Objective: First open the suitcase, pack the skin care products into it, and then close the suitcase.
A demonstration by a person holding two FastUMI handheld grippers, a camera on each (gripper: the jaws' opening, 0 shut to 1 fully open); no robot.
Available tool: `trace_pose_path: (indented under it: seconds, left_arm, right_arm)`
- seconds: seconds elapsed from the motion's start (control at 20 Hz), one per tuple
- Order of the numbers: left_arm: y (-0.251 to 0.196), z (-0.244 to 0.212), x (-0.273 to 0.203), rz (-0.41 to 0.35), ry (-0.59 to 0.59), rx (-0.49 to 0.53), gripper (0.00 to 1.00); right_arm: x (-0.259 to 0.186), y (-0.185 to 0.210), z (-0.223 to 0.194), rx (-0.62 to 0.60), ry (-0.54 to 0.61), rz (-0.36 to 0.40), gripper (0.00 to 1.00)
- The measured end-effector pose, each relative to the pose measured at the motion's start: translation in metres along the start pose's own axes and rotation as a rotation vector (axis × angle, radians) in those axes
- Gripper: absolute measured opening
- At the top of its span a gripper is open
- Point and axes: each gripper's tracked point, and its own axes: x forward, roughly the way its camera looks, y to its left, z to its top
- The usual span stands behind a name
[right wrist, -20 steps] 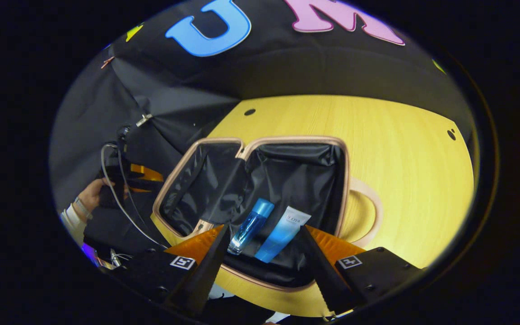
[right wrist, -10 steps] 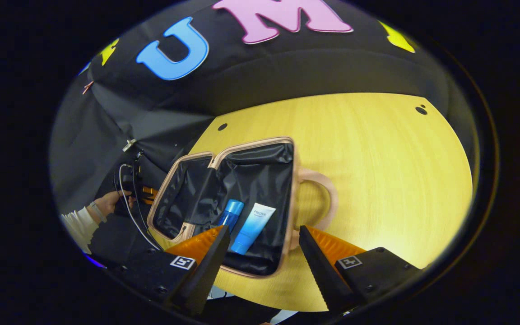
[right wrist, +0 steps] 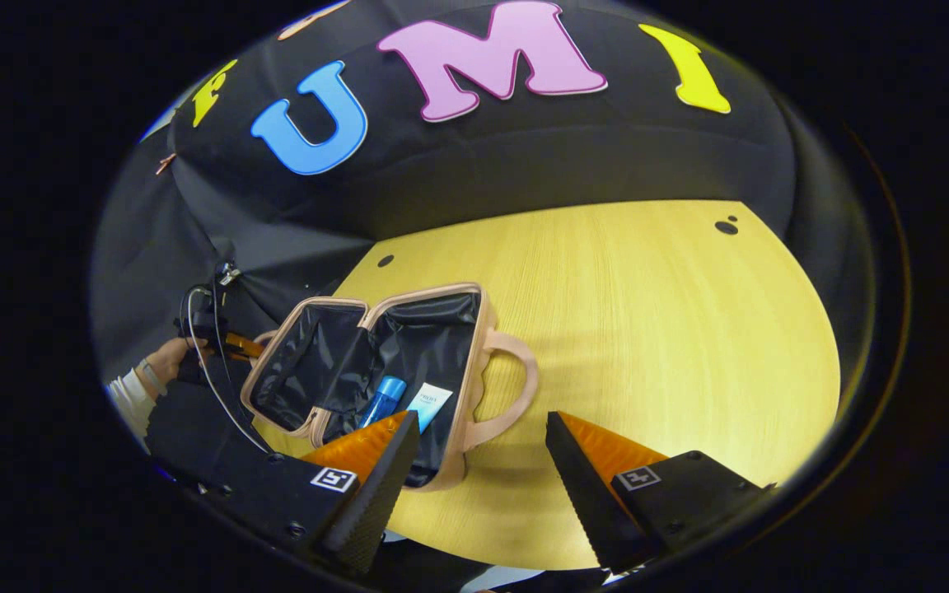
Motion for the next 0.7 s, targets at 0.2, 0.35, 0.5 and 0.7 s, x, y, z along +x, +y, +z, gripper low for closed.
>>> trace_pose_path:
  seconds: [0.2,0.35,0.5,0.7]
  left_arm:
    - [-0.039,0.045,-0.080,-0.041,-0.159,0.065,0.03]
    - [-0.110,0.058,-0.155,-0.200,-0.255,0.049,0.06]
    - [-0.171,0.056,-0.202,-0.303,-0.288,0.101,0.06]
    - [-0.264,0.033,-0.221,-0.378,-0.307,0.245,0.06]
  right_arm:
    - [-0.028,-0.010,0.019,-0.074,-0.047,0.049,0.97]
    - [-0.049,-0.017,0.026,-0.089,-0.071,0.092,0.98]
    - [-0.063,-0.035,0.036,-0.080,-0.101,0.100,0.97]
    - [-0.082,-0.060,0.042,-0.077,-0.136,0.088,0.97]
